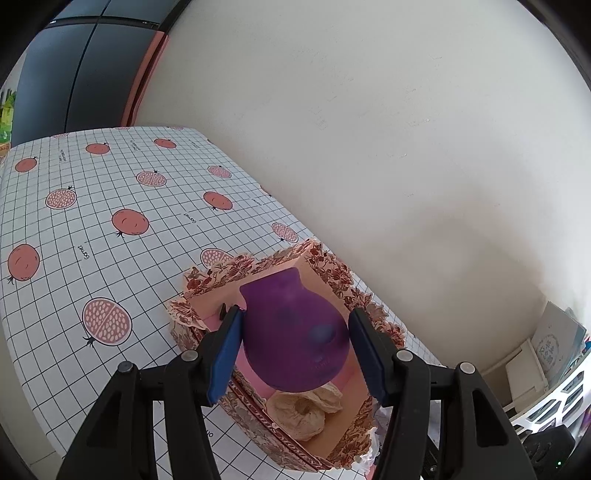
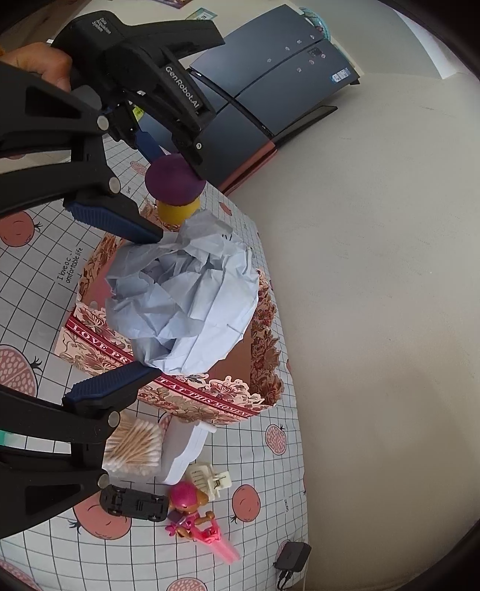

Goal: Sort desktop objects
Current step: 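Lower the purple bulb and crumpled paper into the gift box and release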

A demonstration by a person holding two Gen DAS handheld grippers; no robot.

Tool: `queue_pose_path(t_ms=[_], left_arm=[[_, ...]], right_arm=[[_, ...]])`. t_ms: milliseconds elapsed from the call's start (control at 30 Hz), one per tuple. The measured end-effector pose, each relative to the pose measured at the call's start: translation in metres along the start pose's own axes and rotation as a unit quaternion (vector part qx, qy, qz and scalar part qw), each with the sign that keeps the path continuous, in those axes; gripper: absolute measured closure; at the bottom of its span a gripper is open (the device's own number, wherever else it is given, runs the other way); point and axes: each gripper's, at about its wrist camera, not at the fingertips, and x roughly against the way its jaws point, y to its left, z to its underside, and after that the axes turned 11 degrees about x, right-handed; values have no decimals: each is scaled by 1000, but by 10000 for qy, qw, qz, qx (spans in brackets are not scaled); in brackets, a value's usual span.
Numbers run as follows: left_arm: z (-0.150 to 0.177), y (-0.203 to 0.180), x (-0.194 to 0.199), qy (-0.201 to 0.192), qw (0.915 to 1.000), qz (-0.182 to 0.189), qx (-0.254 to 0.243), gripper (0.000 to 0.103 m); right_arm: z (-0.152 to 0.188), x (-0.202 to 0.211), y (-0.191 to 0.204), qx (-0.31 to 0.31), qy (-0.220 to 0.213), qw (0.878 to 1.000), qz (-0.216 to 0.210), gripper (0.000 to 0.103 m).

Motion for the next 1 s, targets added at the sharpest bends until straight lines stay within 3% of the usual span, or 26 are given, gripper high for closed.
queue_pose_path(t_ms=[1000], left_arm=[[16, 13, -32, 376, 9990, -248, -15, 42]], right_arm=[[16, -24, 6, 108, 288, 9992, -246, 30]])
